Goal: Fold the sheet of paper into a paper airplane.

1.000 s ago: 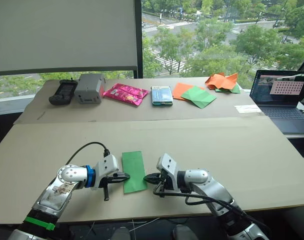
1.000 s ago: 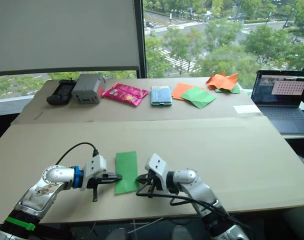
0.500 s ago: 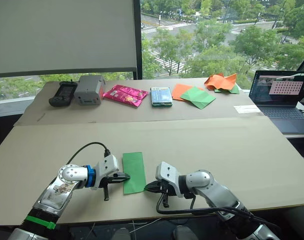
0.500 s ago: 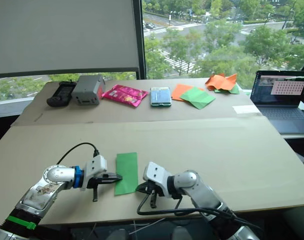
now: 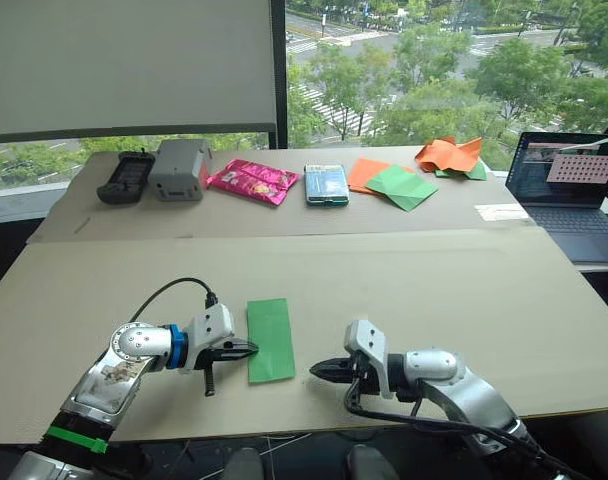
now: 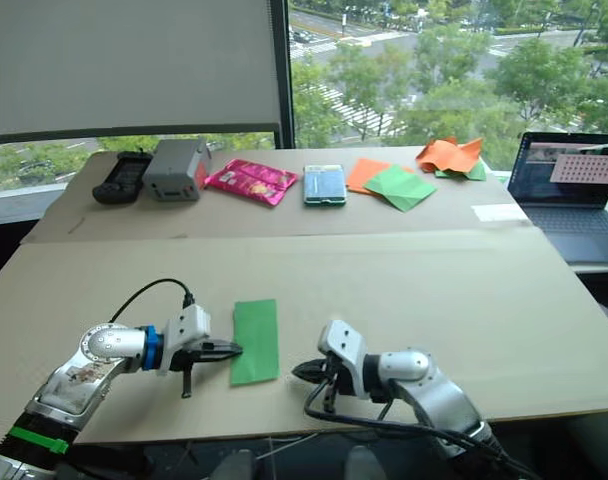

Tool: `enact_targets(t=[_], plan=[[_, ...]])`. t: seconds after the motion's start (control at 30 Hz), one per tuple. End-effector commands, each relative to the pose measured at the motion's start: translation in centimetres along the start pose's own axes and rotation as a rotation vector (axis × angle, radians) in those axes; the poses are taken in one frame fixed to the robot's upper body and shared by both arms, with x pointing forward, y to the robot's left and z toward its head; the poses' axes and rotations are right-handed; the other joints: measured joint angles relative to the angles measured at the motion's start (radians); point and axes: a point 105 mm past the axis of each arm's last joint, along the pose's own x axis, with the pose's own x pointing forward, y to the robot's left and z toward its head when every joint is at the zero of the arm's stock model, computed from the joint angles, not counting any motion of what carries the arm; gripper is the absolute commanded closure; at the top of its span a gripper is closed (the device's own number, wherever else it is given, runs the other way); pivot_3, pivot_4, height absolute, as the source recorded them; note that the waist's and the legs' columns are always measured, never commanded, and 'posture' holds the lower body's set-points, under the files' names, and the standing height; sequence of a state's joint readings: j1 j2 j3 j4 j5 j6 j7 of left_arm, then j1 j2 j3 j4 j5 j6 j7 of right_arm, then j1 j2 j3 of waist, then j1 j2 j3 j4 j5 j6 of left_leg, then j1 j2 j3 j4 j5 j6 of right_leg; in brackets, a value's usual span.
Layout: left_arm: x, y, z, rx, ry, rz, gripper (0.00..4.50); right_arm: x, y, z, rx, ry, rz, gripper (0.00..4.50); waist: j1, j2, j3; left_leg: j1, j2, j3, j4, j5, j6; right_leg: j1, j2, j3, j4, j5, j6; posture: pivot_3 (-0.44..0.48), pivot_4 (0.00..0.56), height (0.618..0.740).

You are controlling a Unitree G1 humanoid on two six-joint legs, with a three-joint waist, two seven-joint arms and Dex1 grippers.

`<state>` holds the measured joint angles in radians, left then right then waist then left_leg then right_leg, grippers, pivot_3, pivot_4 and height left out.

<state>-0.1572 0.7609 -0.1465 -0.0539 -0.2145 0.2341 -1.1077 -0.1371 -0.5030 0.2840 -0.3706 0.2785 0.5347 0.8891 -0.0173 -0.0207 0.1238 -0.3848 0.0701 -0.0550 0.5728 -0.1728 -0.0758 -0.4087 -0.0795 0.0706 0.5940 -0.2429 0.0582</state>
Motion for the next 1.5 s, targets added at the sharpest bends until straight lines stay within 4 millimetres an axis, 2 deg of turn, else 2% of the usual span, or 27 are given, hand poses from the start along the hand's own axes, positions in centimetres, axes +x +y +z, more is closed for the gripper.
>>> enact_targets(t=[0.03, 0.13, 0.23, 0.37, 0.57, 0.8, 0.93, 1.0, 1.13, 1.23, 1.3, 1.4, 1.5], plan=[[-2.4, 1.1, 2.6, 0.001, -0.076, 0.070, 4.50, -0.8, 0.5, 2.5, -0.031, -0.078, -0.032, 4.47, -0.001, -0.001, 0.003, 0.000, 0.000, 0.000, 0.000, 0.000, 0.000, 0.000, 0.000, 0.000, 0.000, 0.000, 0.000, 0.000, 0.150, 0.718], [-4.2, 1.6, 3.7, -0.056, -0.125, 0.110, 4.50, -1.2, 0.1, 2.7, -0.021, -0.083, -0.090, 4.47, -0.001, -0.003, 0.008, 0.000, 0.000, 0.000, -0.001, 0.000, 0.000, -0.001, 0.000, 0.000, 0.000, 0.000, 0.000, 0.000, 0.150, 0.718], [-4.3, 1.5, 2.6, -0.079, -0.093, 0.124, 4.50, -1.1, 0.1, 2.5, 0.000, -0.085, -0.113, 4.47, 0.001, -0.002, 0.009, 0.000, 0.000, 0.001, 0.000, 0.000, 0.000, -0.001, -0.001, 0.000, -0.001, 0.000, 0.000, 0.000, 0.150, 0.718], [-3.7, 1.2, 1.7, -0.076, -0.067, 0.118, 4.50, -0.9, 0.1, 2.5, 0.020, -0.094, -0.124, 4.47, 0.002, -0.004, 0.011, 0.000, 0.000, 0.002, 0.000, 0.000, 0.000, -0.001, -0.002, 0.000, -0.003, 0.000, 0.000, 0.000, 0.150, 0.718], [-1.4, 1.0, 1.0, -0.082, -0.069, 0.096, 4.50, -1.0, 0.0, 2.7, 0.023, -0.096, -0.130, 4.47, 0.004, -0.004, 0.011, -0.001, 0.000, 0.002, 0.000, 0.000, 0.000, -0.001, -0.002, 0.000, -0.006, 0.000, 0.000, 0.000, 0.150, 0.718], [0.8, 1.0, 3.1, -0.055, -0.140, 0.032, 4.50, -1.0, 0.3, 3.1, 0.030, -0.107, -0.129, 4.47, 0.005, -0.004, 0.011, -0.002, 0.000, 0.002, 0.000, 0.000, 0.000, 0.000, -0.001, 0.000, -0.004, 0.000, 0.000, 0.000, 0.150, 0.718], [1.7, 1.4, 5.7, -0.039, -0.225, 0.015, 4.50, -1.5, -0.3, 4.6, 0.041, -0.160, -0.148, 4.47, 0.004, -0.004, 0.011, -0.002, 0.000, 0.001, 0.001, 0.000, 0.000, 0.001, 0.000, 0.000, -0.004, 0.000, 0.000, 0.000, 0.150, 0.718], [1.9, 1.4, 6.2, -0.041, -0.241, 0.007, 4.50, -1.6, -0.6, 5.2, 0.040, -0.177, -0.153, 4.47, 0.003, -0.004, 0.011, -0.002, 0.000, 0.001, 0.001, 0.000, 0.001, 0.002, 0.000, 0.000, -0.004, 0.000, 0.000, 0.000, 0.150, 0.718], [4.0, 1.3, 6.0, 0.000, -0.203, -0.022, 4.50, -1.2, -1.2, 7.3, 0.021, -0.222, -0.149, 4.47, 0.002, -0.003, 0.011, -0.001, 0.000, 0.000, 0.002, 0.001, 0.001, 0.003, 0.001, 0.000, -0.001, 0.000, 0.000, 0.000, 0.150, 0.718], [4.9, 1.4, 7.0, 0.009, -0.230, -0.035, 4.50, 0.1, -1.2, 8.6, -0.012, -0.231, -0.123, 4.47, 0.002, -0.003, 0.010, -0.001, 0.000, -0.002, 0.002, 0.001, 0.001, 0.004, 0.002, 0.000, 0.000, 0.000, 0.000, 0.000, 0.150, 0.718], [5.3, 1.3, 7.1, 0.018, -0.228, -0.045, 4.50, 0.7, -1.1, 9.1, -0.022, -0.230, -0.110, 4.47, 0.001, -0.003, 0.010, -0.001, 0.000, -0.002, 0.002, 0.005, 0.008, 0.004, 0.002, 0.000, 0.000, 0.000, 0.000, 0.000, 0.150, 0.718], [5.6, 1.2, 6.9, 0.023, -0.219, -0.049, 4.50, 1.5, -1.4, 8.5, -0.037, -0.177, -0.116, 4.47, 0.002, -0.002, 0.010, -0.001, 0.000, -0.002, 0.002, 0.006, 0.010, 0.005, 0.003, 0.000, 0.001, 0.000, 0.000, 0.000, 0.150, 0.718], [5.3, 1.3, 6.7, 0.025, -0.211, -0.041, 4.50, 1.8, -1.7, 7.0, -0.027, -0.113, -0.137, 4.47, 0.003, -0.002, 0.010, -0.002, 0.000, -0.002, 0.002, 0.006, 0.010, 0.005, 0.003, 0.000, 0.001, 0.000, 0.000, 0.000, 0.150, 0.718]])
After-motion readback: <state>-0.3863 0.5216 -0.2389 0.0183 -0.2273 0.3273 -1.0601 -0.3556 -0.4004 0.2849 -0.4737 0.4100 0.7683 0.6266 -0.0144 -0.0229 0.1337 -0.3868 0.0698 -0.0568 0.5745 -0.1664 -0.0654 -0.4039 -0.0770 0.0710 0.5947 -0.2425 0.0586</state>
